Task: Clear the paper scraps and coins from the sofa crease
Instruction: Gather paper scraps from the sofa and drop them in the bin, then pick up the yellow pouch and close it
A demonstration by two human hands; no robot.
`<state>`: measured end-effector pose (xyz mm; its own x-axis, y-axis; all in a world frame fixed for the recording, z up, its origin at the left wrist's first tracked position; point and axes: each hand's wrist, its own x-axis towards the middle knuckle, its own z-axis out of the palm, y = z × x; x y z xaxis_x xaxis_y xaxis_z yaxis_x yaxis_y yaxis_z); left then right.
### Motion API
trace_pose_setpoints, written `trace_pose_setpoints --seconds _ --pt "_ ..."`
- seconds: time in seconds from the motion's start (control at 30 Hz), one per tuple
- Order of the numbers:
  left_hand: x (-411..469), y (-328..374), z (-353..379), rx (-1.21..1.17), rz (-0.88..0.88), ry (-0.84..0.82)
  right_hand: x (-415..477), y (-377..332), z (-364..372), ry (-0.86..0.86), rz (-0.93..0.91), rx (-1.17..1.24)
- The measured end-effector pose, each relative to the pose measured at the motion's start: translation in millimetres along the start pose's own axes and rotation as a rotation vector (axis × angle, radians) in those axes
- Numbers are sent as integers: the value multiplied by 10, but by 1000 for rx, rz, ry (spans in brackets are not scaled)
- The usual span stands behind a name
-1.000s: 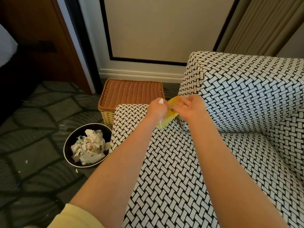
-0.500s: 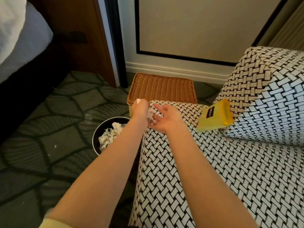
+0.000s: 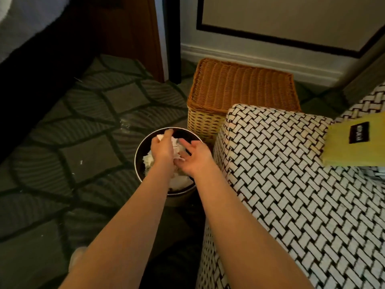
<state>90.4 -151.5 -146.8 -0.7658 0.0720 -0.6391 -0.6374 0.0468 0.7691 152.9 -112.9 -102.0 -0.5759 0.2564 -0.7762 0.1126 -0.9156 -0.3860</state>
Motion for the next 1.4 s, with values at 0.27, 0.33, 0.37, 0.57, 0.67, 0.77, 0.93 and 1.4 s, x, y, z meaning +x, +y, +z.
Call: trace_pose_setpoints --seconds 0.27,0.33,0.37,0.57,0.67,0.77,0.93,1.4 --pt "222 -208 -88 -30 -81 -35 381 211 -141 53 -23 -88" --pt "242 -203 -107 -8 -101 -30 388 203 -158 51 -17 -132" --pt "207 -173 -114 -5 -110 -38 363 194 -162 49 -13 -143" --pt "-33 32 -155 -56 -125 -148 242 128 -239 -2 6 -104" --pt "-184 181 -166 -155 -133 -193 76 12 -288 -58 -41 -41" --pt "-426 331 -125 -188 -104 -233 -199 -139 -328 -111 -93 -64" --pt "-948 516 150 -147 -33 -341 -883 -576 -448 -118 -289 -123" --pt "-2457 158 1452 120 21 -799 -1751 -1368 -1487 936 -1047 -590"
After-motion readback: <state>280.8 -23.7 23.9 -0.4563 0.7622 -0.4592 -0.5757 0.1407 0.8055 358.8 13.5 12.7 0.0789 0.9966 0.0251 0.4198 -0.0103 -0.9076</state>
